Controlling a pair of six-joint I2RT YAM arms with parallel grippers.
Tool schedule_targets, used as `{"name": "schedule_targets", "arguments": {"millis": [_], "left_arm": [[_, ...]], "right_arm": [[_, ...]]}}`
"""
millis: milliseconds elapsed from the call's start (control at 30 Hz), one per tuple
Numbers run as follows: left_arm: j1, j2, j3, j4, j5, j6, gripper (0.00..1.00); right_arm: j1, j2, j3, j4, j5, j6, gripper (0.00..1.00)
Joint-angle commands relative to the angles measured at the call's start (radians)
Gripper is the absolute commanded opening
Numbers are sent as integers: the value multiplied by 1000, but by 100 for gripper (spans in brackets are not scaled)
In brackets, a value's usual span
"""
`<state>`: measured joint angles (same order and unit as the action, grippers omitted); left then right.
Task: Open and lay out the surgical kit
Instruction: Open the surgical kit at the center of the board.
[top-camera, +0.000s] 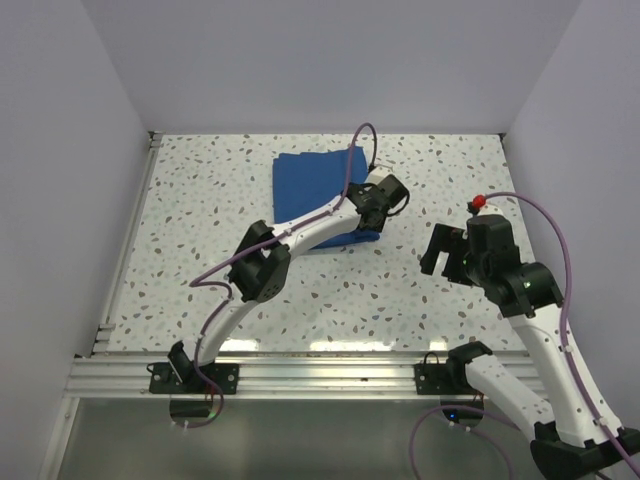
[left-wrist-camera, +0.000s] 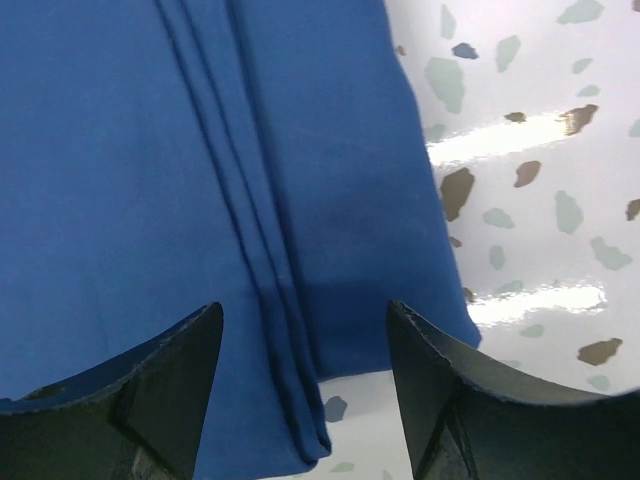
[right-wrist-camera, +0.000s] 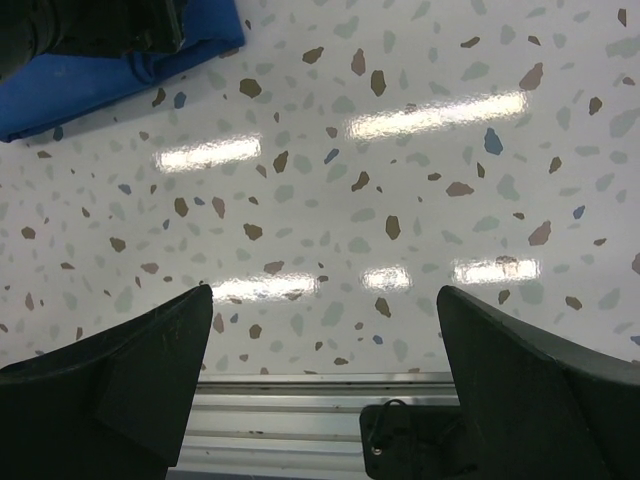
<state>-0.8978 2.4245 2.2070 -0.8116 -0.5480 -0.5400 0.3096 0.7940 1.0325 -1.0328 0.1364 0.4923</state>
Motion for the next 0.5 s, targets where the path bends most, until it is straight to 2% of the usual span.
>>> {"name": "schedule_targets", "arguments": {"millis": [0, 100, 467], "left_arm": [[7, -2, 48, -50, -110, -34, 70], [11, -21, 16, -18, -104, -17, 70], [31, 24, -15, -74, -95, -51, 66]], "right_arm": [[2, 5, 5, 8, -3, -26, 98], [0, 8, -3, 11, 0, -31, 99], [2, 48, -3, 40, 0, -55, 99]]}}
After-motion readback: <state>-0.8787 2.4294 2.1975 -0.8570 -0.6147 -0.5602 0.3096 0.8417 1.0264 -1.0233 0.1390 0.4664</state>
